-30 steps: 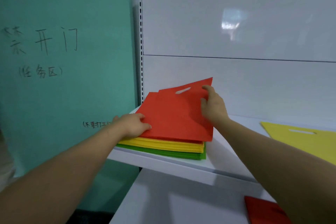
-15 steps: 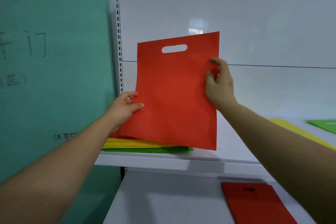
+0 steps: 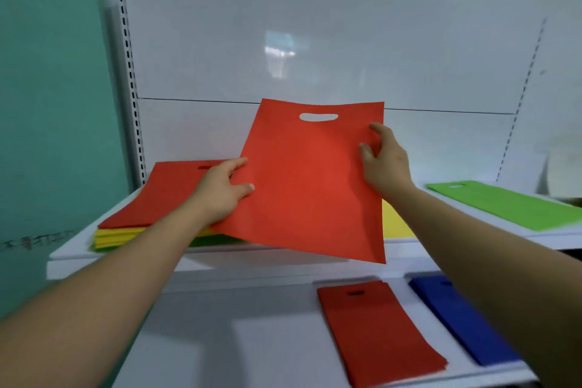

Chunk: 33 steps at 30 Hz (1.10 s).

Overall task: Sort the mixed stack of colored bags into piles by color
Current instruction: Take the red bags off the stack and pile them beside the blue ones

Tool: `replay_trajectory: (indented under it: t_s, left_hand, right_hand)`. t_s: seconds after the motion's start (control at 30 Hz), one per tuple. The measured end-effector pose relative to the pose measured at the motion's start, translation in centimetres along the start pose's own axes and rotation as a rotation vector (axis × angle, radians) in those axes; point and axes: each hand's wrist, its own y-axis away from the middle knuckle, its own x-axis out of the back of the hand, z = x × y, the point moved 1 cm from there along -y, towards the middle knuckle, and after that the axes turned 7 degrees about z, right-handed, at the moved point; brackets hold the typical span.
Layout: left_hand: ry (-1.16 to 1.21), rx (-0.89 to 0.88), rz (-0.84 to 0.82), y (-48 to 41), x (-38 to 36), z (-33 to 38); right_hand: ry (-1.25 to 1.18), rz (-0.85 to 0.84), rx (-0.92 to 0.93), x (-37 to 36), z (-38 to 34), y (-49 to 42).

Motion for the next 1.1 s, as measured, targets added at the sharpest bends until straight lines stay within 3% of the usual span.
replay_trajectory:
  t_s: [0.23,0.5,1.1]
  left_hand:
    - [-0.008,-0.029,-0.017,4.1,-10.9,6.0]
    - [-0.039,0.077,-0.005,12.5,-20.6,10.3]
    - [-0.015,0.478,-0.093,33.4,-20.2,4.2]
  right_hand:
    - [0.081,0.013,-0.049,10.5,7.9,-1.0]
    - [0.109,-0.093,-0.111,18.8,16.6,0.7]
    - [0.144,-0.467,-0.293,20.5,20.8,20.1]
